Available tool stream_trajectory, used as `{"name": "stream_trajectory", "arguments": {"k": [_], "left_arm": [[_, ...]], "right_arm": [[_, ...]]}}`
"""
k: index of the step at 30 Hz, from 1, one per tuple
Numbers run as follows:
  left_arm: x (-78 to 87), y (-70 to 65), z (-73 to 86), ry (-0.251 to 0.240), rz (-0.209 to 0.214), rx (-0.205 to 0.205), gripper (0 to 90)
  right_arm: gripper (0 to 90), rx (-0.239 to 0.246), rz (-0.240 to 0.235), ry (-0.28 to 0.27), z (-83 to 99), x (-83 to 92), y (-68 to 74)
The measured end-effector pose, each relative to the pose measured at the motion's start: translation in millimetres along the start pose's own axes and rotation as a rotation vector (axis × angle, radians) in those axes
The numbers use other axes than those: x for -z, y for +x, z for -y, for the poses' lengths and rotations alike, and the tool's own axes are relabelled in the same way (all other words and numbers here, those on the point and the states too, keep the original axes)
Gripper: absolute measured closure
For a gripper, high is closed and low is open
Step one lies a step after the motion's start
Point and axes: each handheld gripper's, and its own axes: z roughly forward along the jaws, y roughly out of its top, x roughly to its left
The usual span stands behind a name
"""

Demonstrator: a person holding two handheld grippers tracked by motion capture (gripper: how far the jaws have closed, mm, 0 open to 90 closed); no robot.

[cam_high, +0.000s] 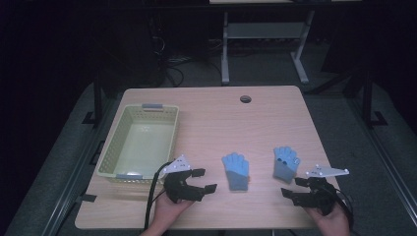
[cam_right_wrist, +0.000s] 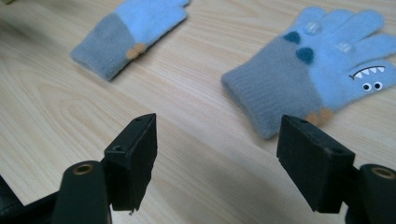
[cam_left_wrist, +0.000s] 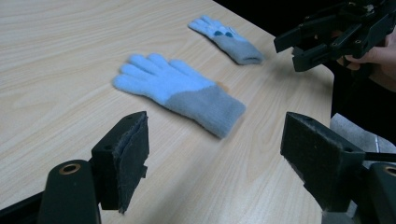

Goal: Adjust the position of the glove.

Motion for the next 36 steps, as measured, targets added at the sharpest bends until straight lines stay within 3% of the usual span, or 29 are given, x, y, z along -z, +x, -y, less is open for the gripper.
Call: {"name": "stream_trajectory", "arguments": {"k": [7, 11, 17, 21, 29, 33, 36], "left_arm": [[-2.4, 3.6, 0.6, 0.002, 0.005, 0.019, 23.4], [-1.5, 0.5, 0.1, -0.003, -0.008, -0.002, 23.4], [1.6, -0.6, 2.0, -0.007, -0.016, 0.006, 23.4], [4.1, -2.6, 0.5, -0.016, -0.021, -0.010, 23.5], [6.5, 4.3, 0.4, -0.033, -0.030, 0.016, 23.4], [6.8, 4.7, -0.5, -0.025, -0.032, 0.011, 23.5], [7.1, 4.6, 0.1, -0.028, -0.033, 0.011, 23.6]], "right_arm": [[28.5, -0.006, 0.000, 0.000, -3.3, -0.4, -4.6], [27.3, -0.017, 0.010, 0.000, -5.6, -1.0, -4.7], [27.4, 0.014, 0.013, -0.016, -13.6, 3.0, -2.3], [25.2, 0.022, 0.013, -0.032, -27.5, 5.5, -1.8], [23.4, 0.049, 0.011, 0.009, -48.3, 3.3, -6.9], [23.6, 0.046, -0.018, 0.065, -63.1, -4.2, -13.3], [24.7, 0.045, -0.011, 0.093, -70.4, -6.7, -14.9]]}}
